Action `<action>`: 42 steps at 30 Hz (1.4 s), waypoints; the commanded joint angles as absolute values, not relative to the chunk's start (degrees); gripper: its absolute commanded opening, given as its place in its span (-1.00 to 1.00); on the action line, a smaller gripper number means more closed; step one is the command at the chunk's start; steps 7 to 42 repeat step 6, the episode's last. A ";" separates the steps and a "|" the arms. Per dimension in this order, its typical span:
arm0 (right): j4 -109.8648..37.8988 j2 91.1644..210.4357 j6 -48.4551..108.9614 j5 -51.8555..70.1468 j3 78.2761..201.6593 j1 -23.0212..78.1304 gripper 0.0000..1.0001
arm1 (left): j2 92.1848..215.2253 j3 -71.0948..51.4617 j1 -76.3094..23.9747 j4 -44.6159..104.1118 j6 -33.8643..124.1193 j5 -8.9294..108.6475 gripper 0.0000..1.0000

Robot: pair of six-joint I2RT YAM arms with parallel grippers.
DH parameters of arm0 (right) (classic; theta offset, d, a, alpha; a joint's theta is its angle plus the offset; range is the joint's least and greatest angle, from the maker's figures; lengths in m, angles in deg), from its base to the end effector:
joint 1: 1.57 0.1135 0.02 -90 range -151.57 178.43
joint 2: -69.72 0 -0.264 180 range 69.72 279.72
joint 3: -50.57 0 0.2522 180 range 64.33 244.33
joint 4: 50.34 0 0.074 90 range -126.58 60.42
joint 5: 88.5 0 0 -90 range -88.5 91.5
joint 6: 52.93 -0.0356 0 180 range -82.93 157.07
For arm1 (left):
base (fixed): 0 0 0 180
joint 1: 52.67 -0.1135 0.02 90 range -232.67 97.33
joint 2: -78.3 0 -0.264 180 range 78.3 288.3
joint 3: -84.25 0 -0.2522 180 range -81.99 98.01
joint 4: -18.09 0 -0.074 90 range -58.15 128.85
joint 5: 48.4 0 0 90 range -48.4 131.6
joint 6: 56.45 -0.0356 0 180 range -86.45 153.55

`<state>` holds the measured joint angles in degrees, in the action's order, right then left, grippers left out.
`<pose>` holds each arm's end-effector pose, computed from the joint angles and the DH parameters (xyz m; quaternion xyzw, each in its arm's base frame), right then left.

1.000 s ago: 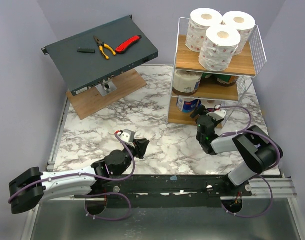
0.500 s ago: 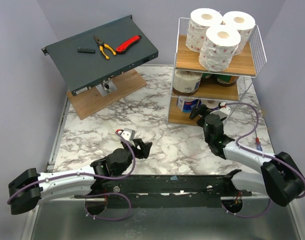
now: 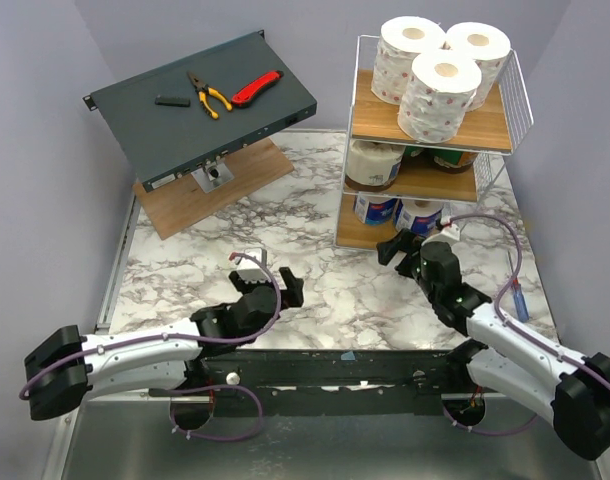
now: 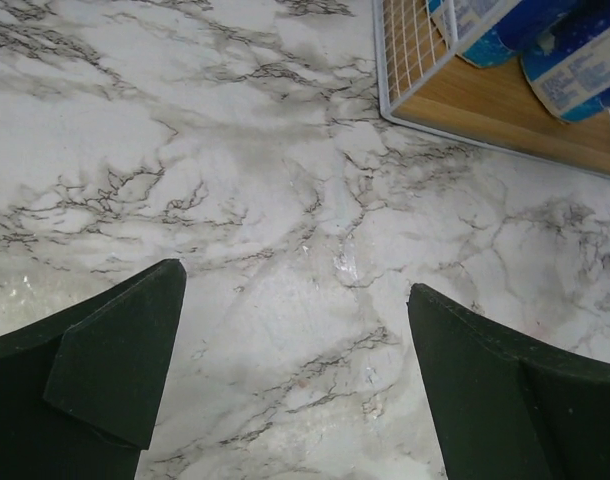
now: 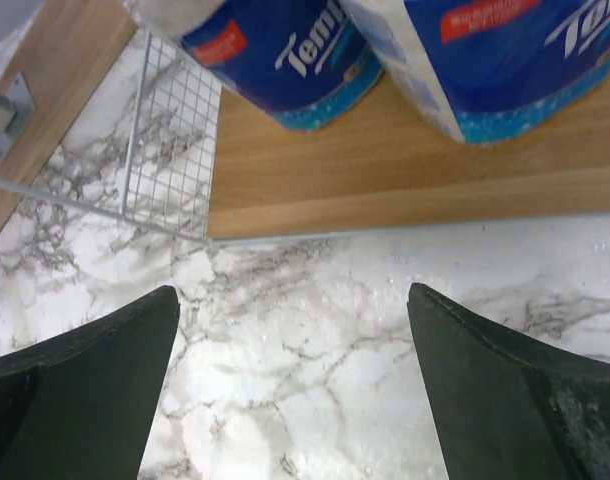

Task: Place and organize the paper towels onto the shelf
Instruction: Reset both arms

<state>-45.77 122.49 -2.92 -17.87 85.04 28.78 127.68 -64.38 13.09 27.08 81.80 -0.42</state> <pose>0.1776 0.0903 0.2027 0.1617 0.8107 0.1993 0.5263 0.0946 -0.1520 0.1903 -0.0640 0.8152 -0.2426 0.5220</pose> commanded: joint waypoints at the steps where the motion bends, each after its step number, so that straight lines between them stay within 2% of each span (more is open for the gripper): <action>1: -40.01 119.84 -4.95 -13.64 83.19 28.62 0.99 | 132.56 -57.08 13.32 42.95 93.98 -7.49 0.97; 5: -39.15 118.49 -6.48 -13.47 82.37 28.61 1.00 | 135.73 -54.25 13.25 45.74 95.25 -7.58 0.97; 42: -38.85 118.21 -7.36 -13.93 82.35 28.63 1.00 | 135.80 -54.08 13.26 45.64 94.80 -7.18 0.97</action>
